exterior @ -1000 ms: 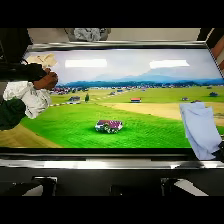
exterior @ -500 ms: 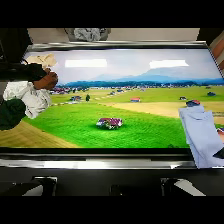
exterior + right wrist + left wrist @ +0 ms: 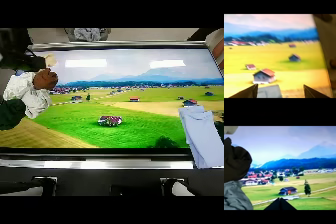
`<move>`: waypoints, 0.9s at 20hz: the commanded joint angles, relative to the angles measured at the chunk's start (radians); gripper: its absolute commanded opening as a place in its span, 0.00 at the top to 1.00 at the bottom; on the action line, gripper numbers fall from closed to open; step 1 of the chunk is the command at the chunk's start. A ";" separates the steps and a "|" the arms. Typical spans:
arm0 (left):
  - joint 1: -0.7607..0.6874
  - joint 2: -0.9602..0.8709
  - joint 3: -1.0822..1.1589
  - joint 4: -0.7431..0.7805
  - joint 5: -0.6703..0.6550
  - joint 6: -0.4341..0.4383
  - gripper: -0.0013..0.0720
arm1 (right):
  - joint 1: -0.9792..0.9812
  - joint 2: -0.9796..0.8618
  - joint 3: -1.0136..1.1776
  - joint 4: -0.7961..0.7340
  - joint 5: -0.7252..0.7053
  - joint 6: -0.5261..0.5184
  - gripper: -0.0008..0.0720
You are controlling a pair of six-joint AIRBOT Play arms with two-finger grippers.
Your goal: Fold the shirts.
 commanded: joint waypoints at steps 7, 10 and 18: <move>-0.087 0.032 -0.395 -0.048 -0.035 -0.067 0.01 | 0.598 -0.345 0.084 0.059 0.463 0.168 0.03; -0.087 0.038 -0.425 -0.048 -0.014 -0.066 0.01 | 0.604 -0.356 0.084 0.053 0.445 0.192 0.03; -0.088 0.038 -0.425 -0.049 -0.014 -0.066 0.01 | 0.604 -0.356 0.084 0.053 0.449 0.192 0.03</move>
